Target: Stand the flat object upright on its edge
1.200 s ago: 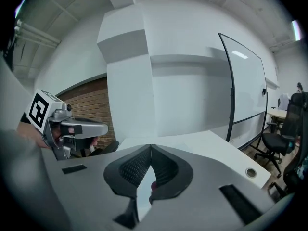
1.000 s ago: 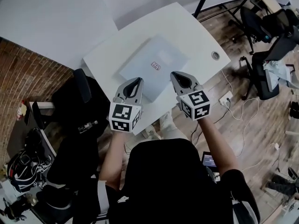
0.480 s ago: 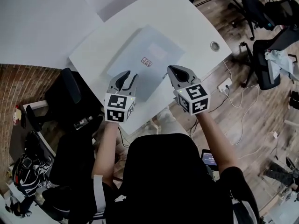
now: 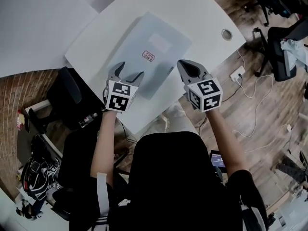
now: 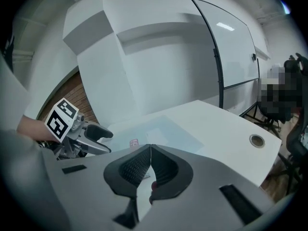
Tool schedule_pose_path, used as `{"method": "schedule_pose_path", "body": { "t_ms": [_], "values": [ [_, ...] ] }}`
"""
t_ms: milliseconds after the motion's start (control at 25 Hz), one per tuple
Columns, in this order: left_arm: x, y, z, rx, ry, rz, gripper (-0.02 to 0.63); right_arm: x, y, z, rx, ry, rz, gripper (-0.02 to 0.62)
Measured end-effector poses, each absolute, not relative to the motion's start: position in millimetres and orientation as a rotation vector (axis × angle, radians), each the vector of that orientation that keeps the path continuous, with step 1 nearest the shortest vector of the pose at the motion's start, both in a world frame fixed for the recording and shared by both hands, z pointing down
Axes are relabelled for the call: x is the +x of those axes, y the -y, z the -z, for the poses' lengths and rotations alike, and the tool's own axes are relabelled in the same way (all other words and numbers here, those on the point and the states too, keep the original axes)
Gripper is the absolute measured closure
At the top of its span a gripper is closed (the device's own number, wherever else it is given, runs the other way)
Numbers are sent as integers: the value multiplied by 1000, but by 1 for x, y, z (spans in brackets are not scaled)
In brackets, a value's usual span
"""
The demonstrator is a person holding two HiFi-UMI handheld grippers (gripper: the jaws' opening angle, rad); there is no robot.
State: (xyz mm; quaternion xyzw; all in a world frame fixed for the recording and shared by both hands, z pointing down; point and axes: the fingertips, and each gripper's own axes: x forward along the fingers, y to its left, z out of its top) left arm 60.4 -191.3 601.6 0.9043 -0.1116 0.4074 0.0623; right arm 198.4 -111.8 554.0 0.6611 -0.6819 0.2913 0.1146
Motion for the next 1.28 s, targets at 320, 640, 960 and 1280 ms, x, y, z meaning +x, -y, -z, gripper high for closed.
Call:
{"method": "schedule_pose_path", "body": {
  "t_ms": [320,640,960,1280],
  "values": [
    [66,192,-620,2736,275,-1297,262,199,98,-573,1912,1987,-915,555],
    [64,197,-625,2734,333,-1233,256,209,88,-577,1918,1978,-937,555],
    [72,186,-626,2757,364,-1169,256,218,76,-585,1933,1970,-987,554],
    [88,166,-626,2805,311,-1166,258,237,47,-595,1981,1917,-1036,554]
  ]
}}
